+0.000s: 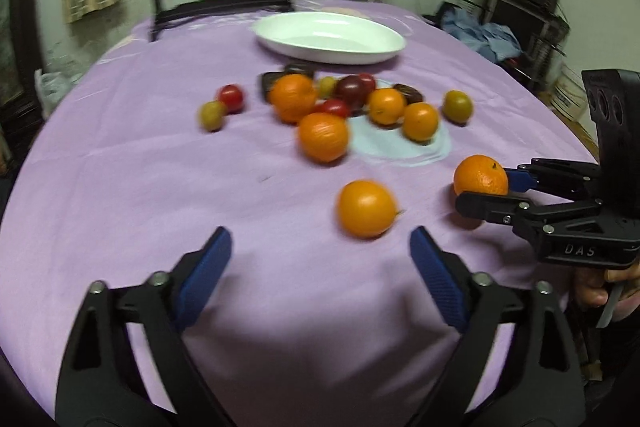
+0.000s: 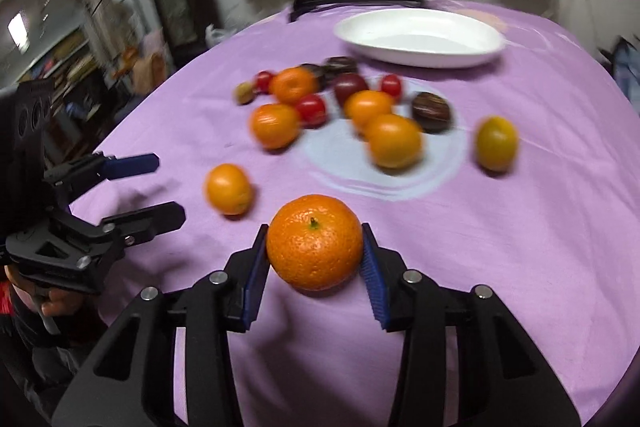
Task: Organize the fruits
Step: 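Grasp a tangerine with the right tool while the left tool grasps an orange, then carry both fruits onto the white plate and open both tools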
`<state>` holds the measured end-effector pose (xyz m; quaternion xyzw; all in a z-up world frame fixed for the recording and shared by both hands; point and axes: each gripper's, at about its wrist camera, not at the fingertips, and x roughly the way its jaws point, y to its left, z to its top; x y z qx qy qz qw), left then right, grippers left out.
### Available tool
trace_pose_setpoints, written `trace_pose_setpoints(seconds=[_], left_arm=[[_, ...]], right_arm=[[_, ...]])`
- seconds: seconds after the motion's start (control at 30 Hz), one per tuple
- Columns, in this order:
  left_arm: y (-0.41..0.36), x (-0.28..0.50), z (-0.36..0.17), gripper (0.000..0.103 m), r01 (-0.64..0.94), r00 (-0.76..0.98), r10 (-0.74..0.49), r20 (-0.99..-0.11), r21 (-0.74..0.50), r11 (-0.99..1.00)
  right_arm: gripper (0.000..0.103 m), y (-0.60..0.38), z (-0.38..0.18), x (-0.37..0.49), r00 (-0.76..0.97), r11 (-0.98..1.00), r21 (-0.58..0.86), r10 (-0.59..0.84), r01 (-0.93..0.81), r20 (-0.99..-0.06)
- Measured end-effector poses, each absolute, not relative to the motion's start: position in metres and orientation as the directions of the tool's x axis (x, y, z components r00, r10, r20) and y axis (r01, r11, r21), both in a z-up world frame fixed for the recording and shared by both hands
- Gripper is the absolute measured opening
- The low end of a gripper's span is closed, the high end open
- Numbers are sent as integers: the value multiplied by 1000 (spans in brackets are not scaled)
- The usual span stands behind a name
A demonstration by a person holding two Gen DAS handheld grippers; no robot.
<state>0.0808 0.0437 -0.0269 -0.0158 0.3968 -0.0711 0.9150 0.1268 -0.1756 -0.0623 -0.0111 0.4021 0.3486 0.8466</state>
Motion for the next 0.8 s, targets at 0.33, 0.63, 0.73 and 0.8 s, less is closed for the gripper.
trace_pose_setpoints(seconds=[0.33,0.63,0.73,0.8], left_arm=[[17,120,-41,57,151,599,-167,-784,-94,984],[15,117,-43,43,177,578,-185,-794,-99,979],[21,121,-31,43,187,597,-222,-771,-135,973],[27,131,-12,43,193,636,-238,-734,-147,970]], right_arm=[[44,-191,-65,128,391,740,342,621,-580,-679],[44,-190,-54,135,390,724,349,641,-595,-661],[44,-190,-35,148,443,727,333,649,-600,-619],[44,-188,-18,165,495,739,317,646,-594,-581]])
